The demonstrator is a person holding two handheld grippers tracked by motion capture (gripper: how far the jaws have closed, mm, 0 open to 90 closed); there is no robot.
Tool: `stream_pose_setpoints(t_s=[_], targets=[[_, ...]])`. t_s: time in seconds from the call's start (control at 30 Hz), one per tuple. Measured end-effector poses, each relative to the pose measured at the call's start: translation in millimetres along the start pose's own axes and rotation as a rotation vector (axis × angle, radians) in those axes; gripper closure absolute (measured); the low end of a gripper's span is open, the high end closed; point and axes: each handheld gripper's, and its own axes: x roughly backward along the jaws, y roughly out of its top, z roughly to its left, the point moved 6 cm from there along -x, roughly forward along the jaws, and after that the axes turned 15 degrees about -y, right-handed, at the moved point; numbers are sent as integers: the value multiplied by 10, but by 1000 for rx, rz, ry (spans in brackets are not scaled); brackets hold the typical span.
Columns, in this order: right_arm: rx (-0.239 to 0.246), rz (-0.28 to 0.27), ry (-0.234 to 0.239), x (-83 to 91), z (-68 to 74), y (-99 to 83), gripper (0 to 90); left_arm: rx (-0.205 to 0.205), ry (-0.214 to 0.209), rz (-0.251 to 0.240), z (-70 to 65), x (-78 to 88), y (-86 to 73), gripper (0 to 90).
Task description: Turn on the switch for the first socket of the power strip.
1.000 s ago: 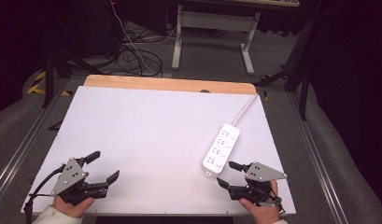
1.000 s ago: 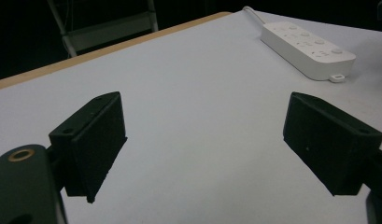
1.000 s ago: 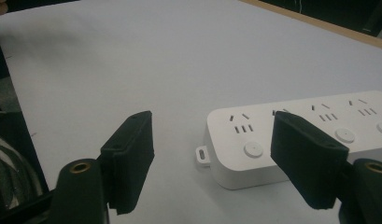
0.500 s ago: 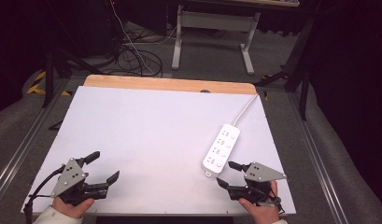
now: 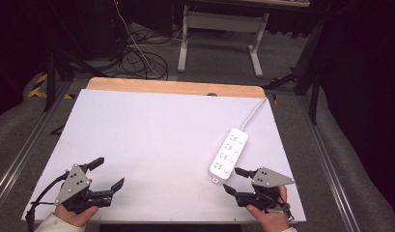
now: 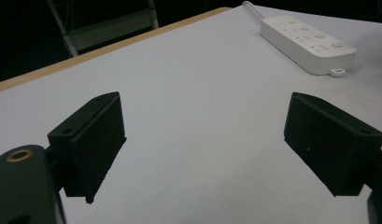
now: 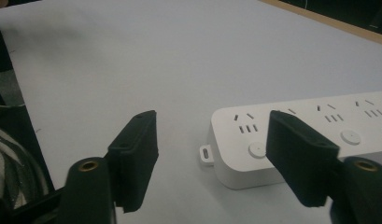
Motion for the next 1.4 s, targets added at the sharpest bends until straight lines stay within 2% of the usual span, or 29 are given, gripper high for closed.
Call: stream_pose_setpoints(t_s=[0.2,0.6,0.87,1.1,1.3,1.4], targets=[[-4,14,-15,20,-30,69,413,0,3,5,2,-2,-4,134],[-4,42,-38,30,-185,266,461,-9,10,11,4,1,-4,134],[-5,34,-46,23,-281,436,461,-13,12,13,4,-2,-3,133],[-13,32,-52,18,-334,500,459,-12,15,12,5,-3,-5,133],[-3,41,-62,-13,-400,579,458,-13,16,13,4,-5,-5,133],[-3,39,-73,-13,-461,661,457,-9,15,10,-4,-3,-5,133]])
